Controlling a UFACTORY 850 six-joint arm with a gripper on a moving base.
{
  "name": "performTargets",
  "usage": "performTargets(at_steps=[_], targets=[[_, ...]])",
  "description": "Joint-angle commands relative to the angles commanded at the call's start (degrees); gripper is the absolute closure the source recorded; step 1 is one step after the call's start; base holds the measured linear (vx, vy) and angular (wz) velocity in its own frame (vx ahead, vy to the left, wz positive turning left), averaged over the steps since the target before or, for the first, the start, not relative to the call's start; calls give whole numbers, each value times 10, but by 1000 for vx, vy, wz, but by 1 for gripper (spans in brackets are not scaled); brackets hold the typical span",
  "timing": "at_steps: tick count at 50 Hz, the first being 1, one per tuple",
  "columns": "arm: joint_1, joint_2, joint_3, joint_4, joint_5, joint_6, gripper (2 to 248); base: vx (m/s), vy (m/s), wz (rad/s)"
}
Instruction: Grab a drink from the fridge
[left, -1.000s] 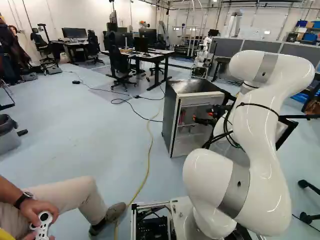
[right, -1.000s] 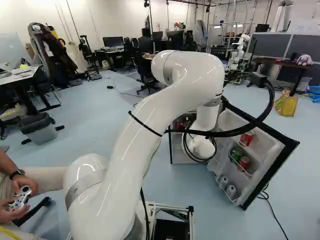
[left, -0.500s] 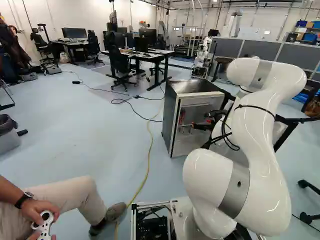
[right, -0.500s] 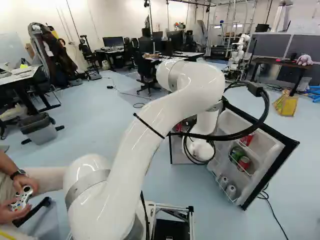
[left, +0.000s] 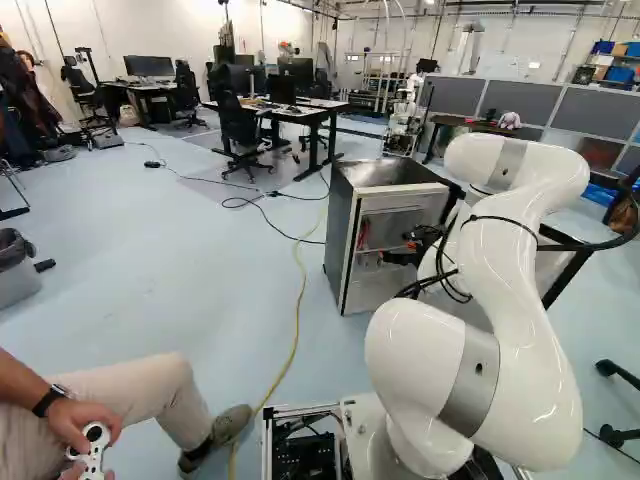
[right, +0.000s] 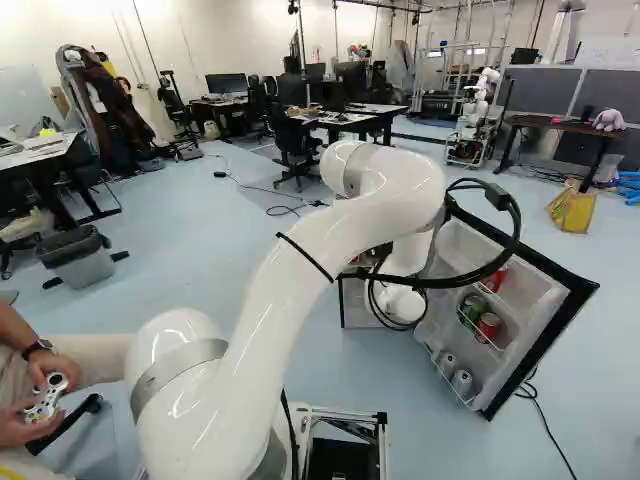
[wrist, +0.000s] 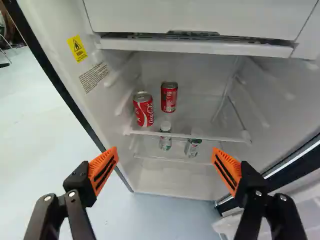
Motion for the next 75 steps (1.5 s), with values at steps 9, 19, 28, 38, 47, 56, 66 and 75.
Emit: performTargets(at_steps=[9,19,28,38,47,56,66,75], targets=[[3,-15,-15,0,0,0,3,0,0,0],[3,-17,-18,0,0,0,3,0,0,0],[3,-17,-18,0,0,0,3,0,0,0],[3,-17,-18,0,0,0,18,0,0,0],[3,-17,-18,0,0,0,42,0,0,0],[3,-17,-18,0,0,0,54,0,0,0],[3,-17,-18,0,0,0,78,0,0,0],[3,-17,-18,0,0,0,102,0,0,0]])
